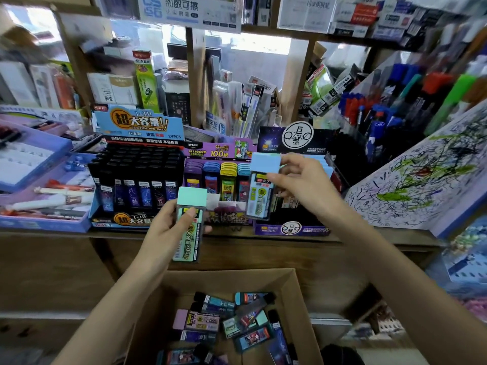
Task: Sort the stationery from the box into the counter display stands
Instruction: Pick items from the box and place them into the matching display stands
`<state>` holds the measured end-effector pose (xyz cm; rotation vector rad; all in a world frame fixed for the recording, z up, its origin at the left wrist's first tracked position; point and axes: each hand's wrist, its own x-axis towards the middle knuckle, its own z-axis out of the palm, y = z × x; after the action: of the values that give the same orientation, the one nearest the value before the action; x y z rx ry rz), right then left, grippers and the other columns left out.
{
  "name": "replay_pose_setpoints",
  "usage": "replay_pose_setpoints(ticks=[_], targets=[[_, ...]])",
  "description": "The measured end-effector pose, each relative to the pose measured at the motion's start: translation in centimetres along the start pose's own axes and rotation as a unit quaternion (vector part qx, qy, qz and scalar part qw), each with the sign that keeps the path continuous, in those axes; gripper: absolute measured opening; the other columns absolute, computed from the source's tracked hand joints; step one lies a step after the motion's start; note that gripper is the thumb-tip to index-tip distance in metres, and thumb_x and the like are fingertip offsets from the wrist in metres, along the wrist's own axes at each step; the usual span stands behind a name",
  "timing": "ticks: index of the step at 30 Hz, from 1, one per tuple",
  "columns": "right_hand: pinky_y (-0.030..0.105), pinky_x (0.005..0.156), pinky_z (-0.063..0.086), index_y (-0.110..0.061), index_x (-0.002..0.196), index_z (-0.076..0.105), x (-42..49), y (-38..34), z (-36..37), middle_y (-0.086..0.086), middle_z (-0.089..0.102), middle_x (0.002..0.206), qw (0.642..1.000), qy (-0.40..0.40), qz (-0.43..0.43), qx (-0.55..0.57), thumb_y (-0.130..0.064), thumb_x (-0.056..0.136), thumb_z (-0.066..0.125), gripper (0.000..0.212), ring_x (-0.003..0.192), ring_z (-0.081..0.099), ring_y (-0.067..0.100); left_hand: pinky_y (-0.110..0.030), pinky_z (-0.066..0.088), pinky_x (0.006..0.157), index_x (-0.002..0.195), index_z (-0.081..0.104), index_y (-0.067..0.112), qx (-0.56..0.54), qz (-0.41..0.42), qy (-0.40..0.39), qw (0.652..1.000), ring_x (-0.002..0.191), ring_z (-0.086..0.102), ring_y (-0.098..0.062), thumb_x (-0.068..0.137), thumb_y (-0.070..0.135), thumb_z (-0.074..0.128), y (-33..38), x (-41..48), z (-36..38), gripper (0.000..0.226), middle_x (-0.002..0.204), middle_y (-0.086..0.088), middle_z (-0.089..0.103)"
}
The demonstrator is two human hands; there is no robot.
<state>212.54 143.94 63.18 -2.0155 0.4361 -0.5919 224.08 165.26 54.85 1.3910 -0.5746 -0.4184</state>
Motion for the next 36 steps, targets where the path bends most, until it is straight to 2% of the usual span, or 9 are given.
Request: replay_pose_setpoints(ticks=[4, 10, 14, 17, 23, 26, 29, 32, 36], targets=[[0.033, 0.067, 0.054, -0.033, 0.083, 0.061, 0.4, 0.7, -4.7, 0.002, 0.066, 0.081, 0.996, 0.042, -0.016, -0.074, -0.016, 0.085, 0.068, 0.019, 0.072, 0.061, 0.013, -0.021, 0.056, 0.061, 0.108, 0.056, 0.025, 0.000, 0.009, -0.005, 1.000, 0.081, 0.072, -0.017, 0.094, 0.021, 0.050, 0.1, 0.7, 0.7, 0.016, 0.094, 0.006, 0.074], [0.024, 0.059, 0.051, -0.022, 0.091, 0.059, 0.6, 3.6, -9.1, 0.003, 0.063, 0.080, 0.991, 0.065, 0.000, -0.117, -0.011, 0.088, 0.064, 0.013, 0.072, 0.057, 0.014, -0.014, 0.051, 0.056, 0.104, 0.057, 0.031, 0.017, 0.021, -0.030, 0.999, 0.079, 0.068, -0.001, 0.094, 0.024, 0.050, 0.5, 1.3, 3.1, 0.014, 0.092, 0.016, 0.072], [0.023, 0.061, 0.049, -0.027, 0.086, 0.058, 0.7, 5.8, -9.1, -0.001, 0.058, 0.077, 0.985, 0.052, -0.005, -0.166, -0.007, 0.087, 0.065, 0.021, 0.066, 0.054, 0.012, -0.027, 0.053, 0.066, 0.107, 0.057, 0.034, 0.018, 0.011, -0.042, 0.999, 0.085, 0.069, -0.007, 0.092, 0.030, 0.051, 0.4, 1.3, 4.6, 0.017, 0.097, 0.010, 0.072], [0.025, 0.069, 0.050, -0.016, 0.100, 0.061, 1.0, 6.9, -9.0, 0.004, 0.062, 0.088, 0.977, 0.041, -0.013, -0.210, -0.010, 0.086, 0.065, 0.015, 0.070, 0.058, 0.011, -0.039, 0.055, 0.076, 0.108, 0.057, 0.033, 0.010, 0.005, -0.053, 0.999, 0.091, 0.070, -0.017, 0.084, 0.037, 0.053, 0.4, 1.0, 5.2, 0.024, 0.102, 0.002, 0.072], [0.027, 0.068, 0.052, -0.019, 0.092, 0.060, 0.9, 7.2, -9.1, 0.005, 0.062, 0.085, 0.982, -0.003, -0.017, -0.189, -0.009, 0.087, 0.065, 0.013, 0.067, 0.060, 0.011, -0.022, 0.054, 0.061, 0.109, 0.056, 0.030, 0.003, 0.005, -0.055, 0.998, 0.081, 0.071, -0.009, 0.091, 0.028, 0.051, 0.2, 1.1, 5.7, 0.019, 0.096, 0.008, 0.073], [0.031, 0.068, 0.051, -0.021, 0.107, 0.054, 0.7, 7.7, -8.6, 0.005, 0.063, 0.086, 0.980, 0.041, -0.009, -0.194, -0.011, 0.088, 0.064, 0.024, 0.069, 0.062, 0.014, -0.018, 0.053, 0.057, 0.112, 0.055, 0.023, -0.002, -0.001, -0.055, 0.998, 0.078, 0.071, -0.009, 0.094, 0.022, 0.050, 0.2, 1.2, 6.1, 0.019, 0.094, 0.004, 0.073], [0.031, 0.064, 0.048, -0.022, 0.116, 0.045, 0.5, 8.2, -8.1, 0.000, 0.060, 0.085, 0.961, 0.086, -0.038, -0.262, -0.014, 0.090, 0.062, 0.033, 0.072, 0.061, 0.015, -0.019, 0.053, 0.059, 0.110, 0.057, 0.027, 0.002, 0.003, -0.053, 0.999, 0.082, 0.071, -0.011, 0.093, 0.023, 0.050, 0.2, 1.2, 6.5, 0.018, 0.103, -0.001, 0.070], [0.041, 0.074, 0.051, -0.012, 0.117, 0.049, 0.1, 8.7, -7.5, 0.008, 0.052, 0.110, 0.924, 0.108, -0.078, -0.359, -0.012, 0.089, 0.062, 0.031, 0.084, 0.060, 0.025, -0.019, 0.055, 0.060, 0.108, 0.057, 0.029, -0.007, 0.003, -0.059, 0.998, 0.084, 0.071, -0.015, 0.093, 0.024, 0.051, 0.1, 1.2, 6.8, 0.017, 0.103, 0.000, 0.072], [0.035, 0.077, 0.045, -0.003, 0.123, 0.051, 0.1, 8.9, -7.3, 0.012, 0.046, 0.119, 0.896, 0.126, -0.094, -0.416, -0.009, 0.092, 0.056, 0.032, 0.095, 0.057, 0.028, -0.019, 0.055, 0.060, 0.108, 0.057, 0.028, -0.019, -0.005, -0.063, 0.998, 0.084, 0.072, -0.017, 0.093, 0.023, 0.050, 0.2, 1.3, 7.3, 0.017, 0.098, 0.006, 0.074]])
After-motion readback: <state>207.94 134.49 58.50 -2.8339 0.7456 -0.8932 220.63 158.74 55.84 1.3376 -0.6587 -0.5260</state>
